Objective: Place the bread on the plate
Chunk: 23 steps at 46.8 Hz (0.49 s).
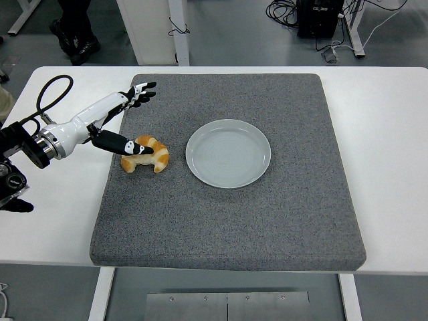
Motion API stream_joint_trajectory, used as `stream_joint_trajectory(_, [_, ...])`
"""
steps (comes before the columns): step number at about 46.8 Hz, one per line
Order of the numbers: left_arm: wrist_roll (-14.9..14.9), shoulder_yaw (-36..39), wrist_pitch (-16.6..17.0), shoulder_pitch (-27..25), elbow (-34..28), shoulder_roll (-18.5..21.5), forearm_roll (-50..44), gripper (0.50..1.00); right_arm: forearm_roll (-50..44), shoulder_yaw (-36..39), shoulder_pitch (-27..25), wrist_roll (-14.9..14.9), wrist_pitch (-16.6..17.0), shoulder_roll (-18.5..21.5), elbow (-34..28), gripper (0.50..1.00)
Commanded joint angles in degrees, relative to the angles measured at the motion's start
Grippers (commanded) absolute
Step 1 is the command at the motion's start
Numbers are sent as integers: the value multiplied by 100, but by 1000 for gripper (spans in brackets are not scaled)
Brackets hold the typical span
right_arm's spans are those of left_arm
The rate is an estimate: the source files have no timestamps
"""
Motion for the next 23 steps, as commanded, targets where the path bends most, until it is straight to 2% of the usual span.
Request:
stream_joint_trajectory(1, [106,-1,138,60,0,-13,352,986,0,0,0,9,0,0,-2,1000])
stream_joint_trajectory(8, [106,-1,244,183,62,-101,897,986,0,0,0,0,0,0,-2,1000])
stream_joint_trajectory(17, [80,219,253,166,589,-365,1065,981,0,0,0,0,0,0,-2,1000])
stream_joint_trajectory(23, [71,369,297,148,703,-453,1117,981,0,0,0,0,0,0,-2,1000])
